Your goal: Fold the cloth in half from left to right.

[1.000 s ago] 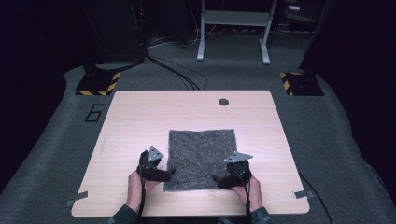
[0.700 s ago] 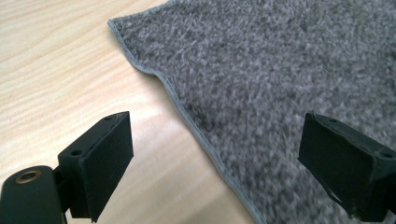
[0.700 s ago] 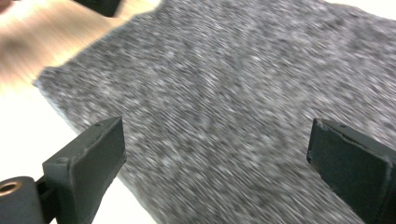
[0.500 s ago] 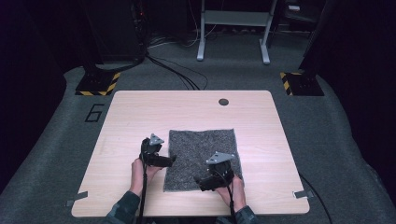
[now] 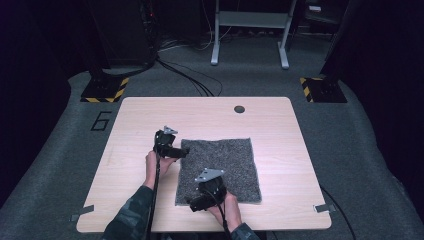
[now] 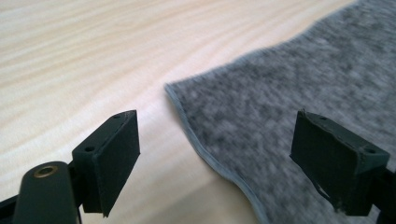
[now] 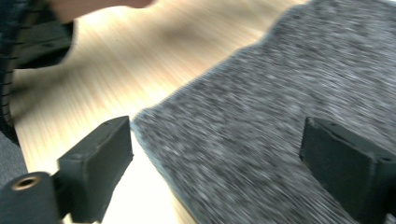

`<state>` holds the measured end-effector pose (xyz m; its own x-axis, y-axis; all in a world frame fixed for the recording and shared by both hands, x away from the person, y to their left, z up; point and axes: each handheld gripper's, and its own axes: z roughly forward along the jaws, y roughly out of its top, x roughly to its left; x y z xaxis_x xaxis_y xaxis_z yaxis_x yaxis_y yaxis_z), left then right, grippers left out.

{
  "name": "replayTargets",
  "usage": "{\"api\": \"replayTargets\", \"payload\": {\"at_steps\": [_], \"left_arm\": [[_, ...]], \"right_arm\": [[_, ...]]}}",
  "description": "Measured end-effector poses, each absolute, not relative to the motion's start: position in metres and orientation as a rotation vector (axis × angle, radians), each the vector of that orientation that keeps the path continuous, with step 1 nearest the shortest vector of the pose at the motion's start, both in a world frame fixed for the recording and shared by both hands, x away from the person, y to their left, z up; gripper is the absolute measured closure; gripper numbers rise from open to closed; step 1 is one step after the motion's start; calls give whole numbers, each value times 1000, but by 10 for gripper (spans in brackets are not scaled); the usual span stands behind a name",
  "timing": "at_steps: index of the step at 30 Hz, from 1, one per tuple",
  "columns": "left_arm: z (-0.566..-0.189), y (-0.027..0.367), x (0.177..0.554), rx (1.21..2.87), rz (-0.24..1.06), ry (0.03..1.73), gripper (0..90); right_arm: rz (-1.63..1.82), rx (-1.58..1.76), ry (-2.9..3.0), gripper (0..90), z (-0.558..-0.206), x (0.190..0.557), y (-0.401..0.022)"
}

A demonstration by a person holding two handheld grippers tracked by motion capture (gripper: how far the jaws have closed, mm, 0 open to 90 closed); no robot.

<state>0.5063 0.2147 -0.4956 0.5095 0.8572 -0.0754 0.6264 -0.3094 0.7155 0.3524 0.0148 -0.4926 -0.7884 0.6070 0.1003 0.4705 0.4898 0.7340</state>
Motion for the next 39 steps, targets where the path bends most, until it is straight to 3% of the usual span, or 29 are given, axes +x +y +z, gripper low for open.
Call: {"api": "replayTargets", "payload": {"at_steps": [5, 11, 20, 25, 30, 39], "left_arm": [[-506, 212, 524, 2039, 407, 1237, 202], [-512, 210, 537, 2026, 450, 1265, 311], [-518, 208, 536, 2039, 501, 1255, 483], [-518, 207, 534, 2069, 515, 1201, 646], [-520, 206, 532, 2056, 502, 1176, 822], [-513, 208, 533, 2010, 501, 1197, 864]], "right_arm": [[1159, 874, 2588, 157, -496, 345, 43], [1130, 825, 2553, 331, -503, 338, 70], [1062, 853, 2564, 565, -519, 336, 76], [1064, 846, 2595, 664, -518, 336, 76], [1067, 871, 2589, 845, -518, 334, 77], [1136, 869, 2571, 888, -517, 329, 63]]}}
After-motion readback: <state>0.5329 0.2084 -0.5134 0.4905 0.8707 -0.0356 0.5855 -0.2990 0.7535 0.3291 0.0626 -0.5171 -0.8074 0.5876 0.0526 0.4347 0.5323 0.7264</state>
